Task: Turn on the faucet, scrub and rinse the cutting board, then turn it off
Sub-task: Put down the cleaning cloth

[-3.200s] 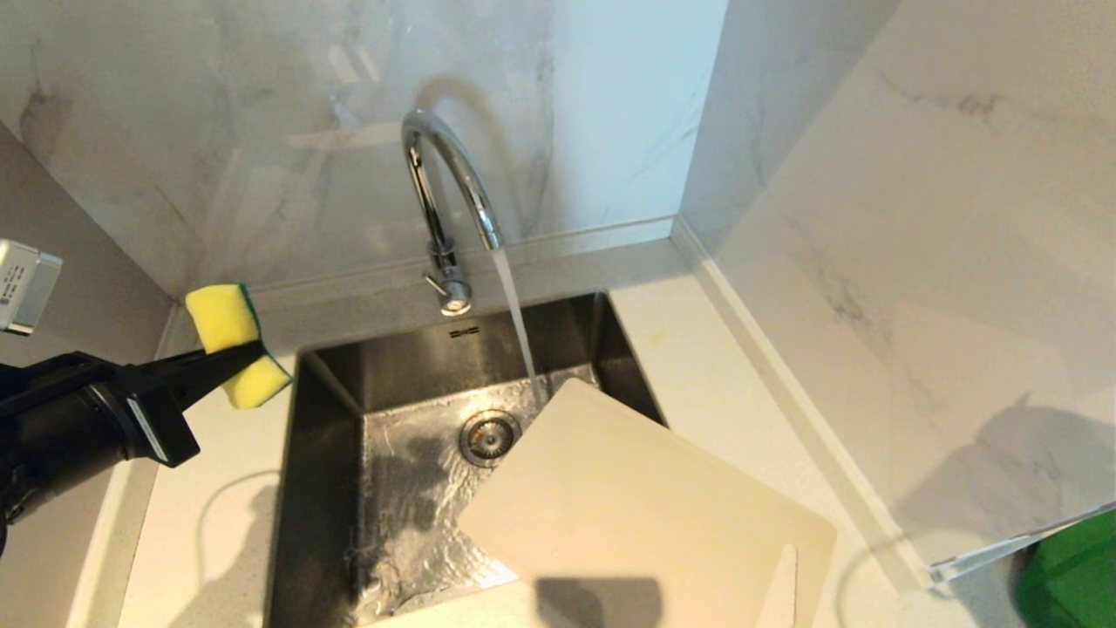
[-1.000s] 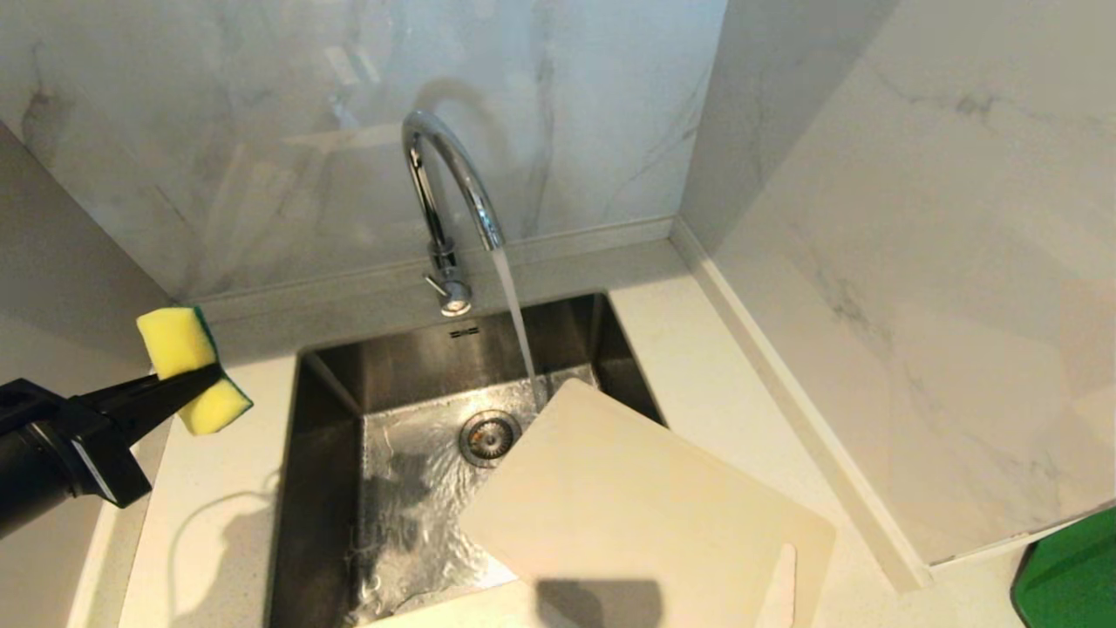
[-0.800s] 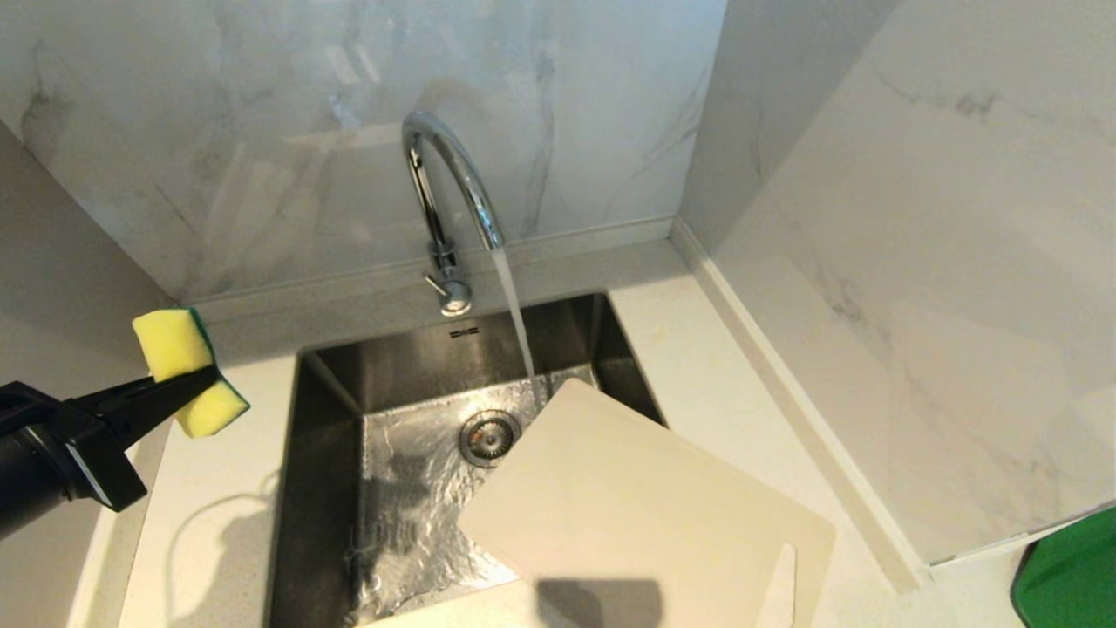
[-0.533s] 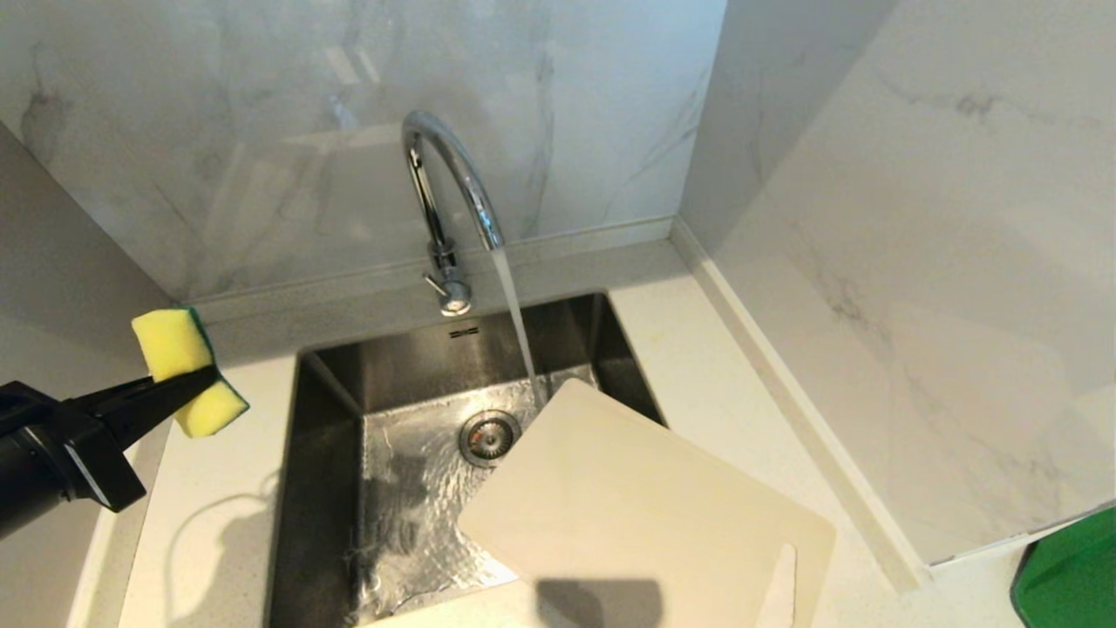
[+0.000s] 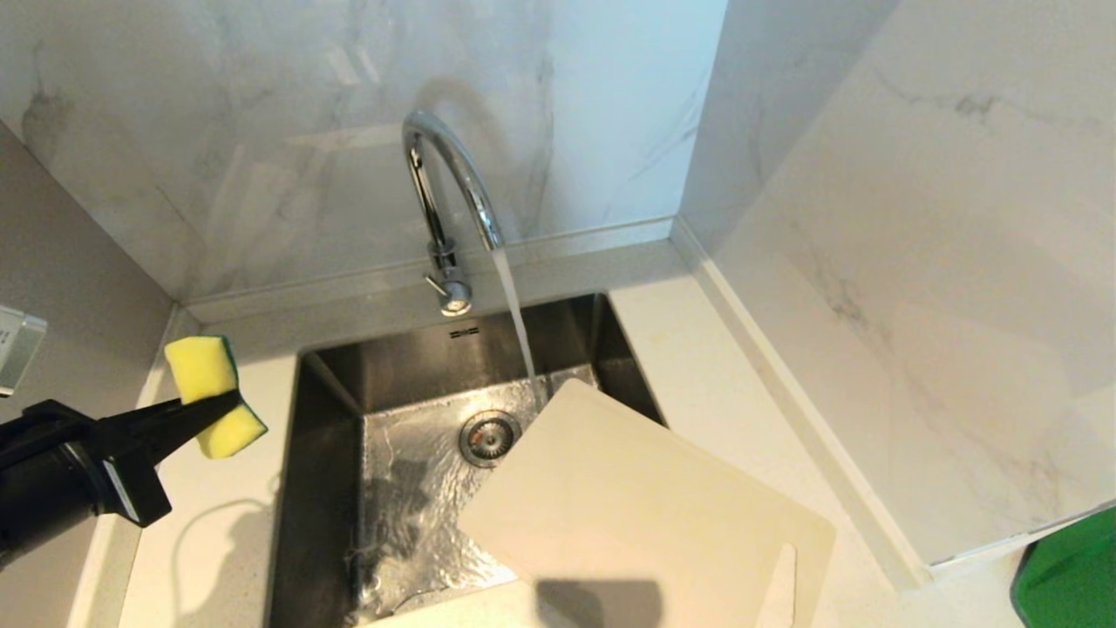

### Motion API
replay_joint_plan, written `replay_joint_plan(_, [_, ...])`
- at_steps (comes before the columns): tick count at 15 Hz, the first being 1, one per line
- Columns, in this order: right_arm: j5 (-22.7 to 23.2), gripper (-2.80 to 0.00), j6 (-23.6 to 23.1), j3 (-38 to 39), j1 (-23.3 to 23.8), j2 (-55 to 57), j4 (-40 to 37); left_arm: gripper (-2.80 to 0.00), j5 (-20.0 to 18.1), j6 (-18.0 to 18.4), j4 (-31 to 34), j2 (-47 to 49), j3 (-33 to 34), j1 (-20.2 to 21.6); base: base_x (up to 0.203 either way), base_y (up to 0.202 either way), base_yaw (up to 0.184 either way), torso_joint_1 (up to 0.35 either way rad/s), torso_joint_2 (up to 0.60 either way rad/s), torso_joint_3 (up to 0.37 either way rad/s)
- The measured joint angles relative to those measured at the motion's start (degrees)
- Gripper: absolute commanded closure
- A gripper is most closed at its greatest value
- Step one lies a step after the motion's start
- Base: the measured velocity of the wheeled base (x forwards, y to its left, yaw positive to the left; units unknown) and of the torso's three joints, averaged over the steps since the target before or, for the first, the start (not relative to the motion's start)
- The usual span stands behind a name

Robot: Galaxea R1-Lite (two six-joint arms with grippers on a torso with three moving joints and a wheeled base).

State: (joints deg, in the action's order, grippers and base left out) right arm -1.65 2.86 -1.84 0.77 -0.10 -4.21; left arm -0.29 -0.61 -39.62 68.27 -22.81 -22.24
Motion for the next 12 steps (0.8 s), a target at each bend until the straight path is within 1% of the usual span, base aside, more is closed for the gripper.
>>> replay_joint_plan(2, [0.0,0.0,0.0,0.0,0.0,0.0,0.0,0.0,0.67,1.54,0.03,2.81,-0.1,0.02,0.0,0.0,0.0,0.0,0.0,0.0])
replay_joint_plan(3, [-0.02,0.0,0.02,0.0,0.02,0.0,0.0,0.0,1.87,1.83,-0.01,4.22,0.34,0.07,0.0,0.0,0.0,0.0,0.0,0.0])
replay_joint_plan(5, [-0.02,0.0,0.0,0.0,0.0,0.0,0.0,0.0,4.75,1.93,-0.01,7.91,1.47,0.11,0.0,0.0,0.0,0.0,0.0,0.0])
replay_joint_plan(7, [-0.01,0.0,0.0,0.0,0.0,0.0,0.0,0.0,5.88,1.8,0.04,12.3,1.8,0.16,0.0,0.0,0.0,0.0,0.0,0.0])
replay_joint_plan(8, [-0.02,0.0,0.01,0.0,0.02,0.0,0.0,0.0,6.0,1.43,0.48,14.16,0.85,0.22,0.0,0.0,0.0,0.0,0.0,0.0])
replay_joint_plan(10, [0.02,0.0,0.02,0.0,0.0,0.0,0.0,0.0,6.19,0.52,4.64,17.21,-2.54,1.38,0.0,0.0,0.0,0.0,0.0,0.0])
replay_joint_plan(12, [0.0,0.0,0.02,0.0,0.0,0.0,0.0,0.0,6.26,-1.66,9.21,19.9,-5.89,4.54,0.0,0.0,0.0,0.0,0.0,0.0])
